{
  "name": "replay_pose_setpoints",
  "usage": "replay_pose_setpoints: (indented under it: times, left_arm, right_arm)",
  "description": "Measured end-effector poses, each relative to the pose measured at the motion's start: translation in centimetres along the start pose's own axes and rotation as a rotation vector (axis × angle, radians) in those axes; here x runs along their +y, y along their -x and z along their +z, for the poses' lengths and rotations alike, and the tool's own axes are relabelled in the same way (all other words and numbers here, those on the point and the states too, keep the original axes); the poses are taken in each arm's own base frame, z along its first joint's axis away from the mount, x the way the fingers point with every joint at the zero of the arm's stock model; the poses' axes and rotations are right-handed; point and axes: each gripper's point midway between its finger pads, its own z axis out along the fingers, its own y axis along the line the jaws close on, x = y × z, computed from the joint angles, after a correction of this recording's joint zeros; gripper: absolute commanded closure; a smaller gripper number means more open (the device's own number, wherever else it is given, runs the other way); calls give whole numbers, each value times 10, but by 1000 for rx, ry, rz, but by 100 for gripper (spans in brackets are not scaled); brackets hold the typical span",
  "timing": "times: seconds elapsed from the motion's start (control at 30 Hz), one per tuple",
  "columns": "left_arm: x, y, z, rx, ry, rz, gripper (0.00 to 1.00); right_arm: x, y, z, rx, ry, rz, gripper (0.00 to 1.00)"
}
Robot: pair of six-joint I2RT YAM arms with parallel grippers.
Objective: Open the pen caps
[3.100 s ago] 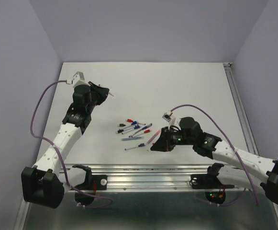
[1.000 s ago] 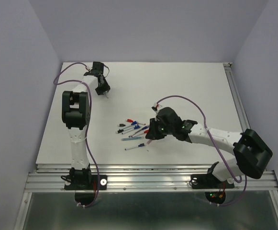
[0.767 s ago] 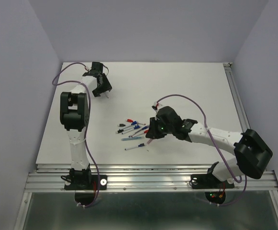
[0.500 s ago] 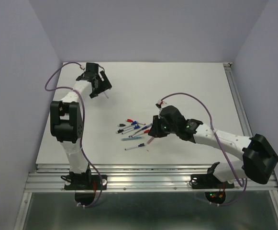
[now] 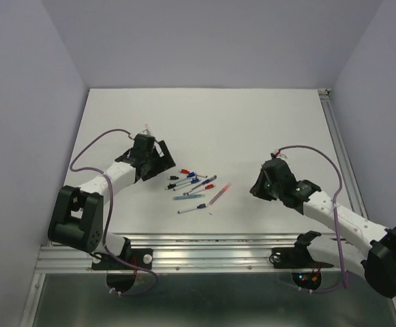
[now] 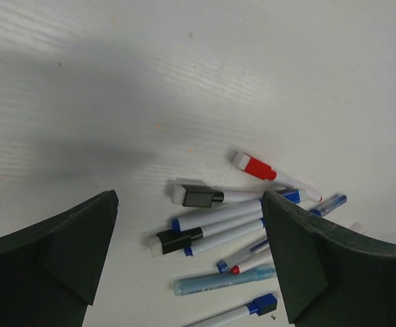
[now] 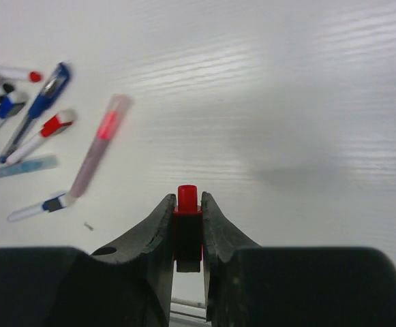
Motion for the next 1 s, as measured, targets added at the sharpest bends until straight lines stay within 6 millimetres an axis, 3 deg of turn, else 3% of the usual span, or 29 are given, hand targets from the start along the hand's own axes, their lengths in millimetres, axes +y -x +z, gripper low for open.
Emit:
replay_pose_setpoints:
  times: [0.13, 0.23, 0.33, 0.43, 0.57, 0.77, 1.0]
  left_arm:
    - [-13, -43, -1, 64, -40, 34, 1]
    - [-23, -55, -8, 74, -82, 46, 1]
    - [-31, -53, -21, 48, -126, 45, 1]
    - [-42, -39, -40, -16, -179, 35, 1]
    - [-45, -24, -57, -90, -193, 23, 1]
    - [-31, -25, -53, -99, -129, 10, 1]
    - [-24, -29, -49, -88, -98, 6, 1]
  right_arm:
    - [-54, 3, 0, -27, -134, 105, 83]
    - [-79, 9, 3, -41, -200, 161, 84]
    - [-87, 12, 10, -35, -219, 167, 85]
    - [-86, 11, 25, -1, -208, 138, 85]
    - [-62, 25, 49, 64, -142, 82, 85]
    - [4, 99, 102, 35, 22, -19, 85]
    - [30, 151, 167, 8, 27, -87, 83]
